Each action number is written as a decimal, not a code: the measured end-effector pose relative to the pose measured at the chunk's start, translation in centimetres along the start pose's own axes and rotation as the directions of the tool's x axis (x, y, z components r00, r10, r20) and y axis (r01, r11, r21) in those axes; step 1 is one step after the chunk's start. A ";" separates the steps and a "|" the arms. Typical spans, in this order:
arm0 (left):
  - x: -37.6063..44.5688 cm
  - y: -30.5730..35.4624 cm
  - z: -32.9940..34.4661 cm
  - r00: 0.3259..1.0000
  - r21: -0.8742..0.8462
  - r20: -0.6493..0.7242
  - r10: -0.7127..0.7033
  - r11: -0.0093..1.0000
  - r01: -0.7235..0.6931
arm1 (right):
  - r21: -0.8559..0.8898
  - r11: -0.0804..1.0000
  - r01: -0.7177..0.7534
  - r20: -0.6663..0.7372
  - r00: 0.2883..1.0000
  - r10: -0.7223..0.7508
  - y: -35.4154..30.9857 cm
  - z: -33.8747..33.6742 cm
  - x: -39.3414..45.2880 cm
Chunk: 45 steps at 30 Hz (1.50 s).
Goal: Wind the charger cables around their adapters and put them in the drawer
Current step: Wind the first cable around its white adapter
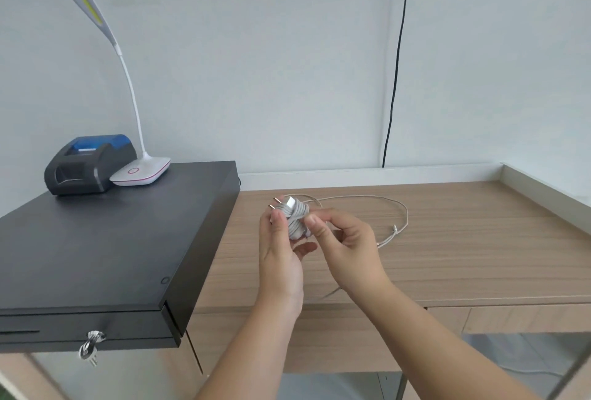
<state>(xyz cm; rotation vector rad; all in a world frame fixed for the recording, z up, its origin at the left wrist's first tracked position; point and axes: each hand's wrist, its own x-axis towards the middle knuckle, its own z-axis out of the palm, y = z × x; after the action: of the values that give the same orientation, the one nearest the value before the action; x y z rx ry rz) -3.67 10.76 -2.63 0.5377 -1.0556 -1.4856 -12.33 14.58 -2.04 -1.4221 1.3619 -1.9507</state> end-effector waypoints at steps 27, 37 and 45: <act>-1.6 2.7 0.2 0.923 -0.391 0.276 -0.268 0.846 0.362 | -0.136 0.960 0.246 0.104 0.967 -0.233 -0.1 -0.8 0.5; -1.1 1.7 -2.5 0.966 -0.022 0.164 -0.198 0.979 0.204 | -0.228 0.936 0.268 0.214 0.952 -0.221 0.7 -2.0 0.2; -1.1 1.9 -3.6 0.960 0.110 0.181 -0.212 0.975 0.194 | -0.349 0.858 0.376 0.404 0.887 -0.224 -1.5 -3.7 0.5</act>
<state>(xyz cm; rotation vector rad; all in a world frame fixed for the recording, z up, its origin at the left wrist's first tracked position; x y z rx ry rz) 0.54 10.88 -3.10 0.5905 -1.2532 -1.7019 -15.46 16.71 -0.58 -2.1917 1.5091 -1.5044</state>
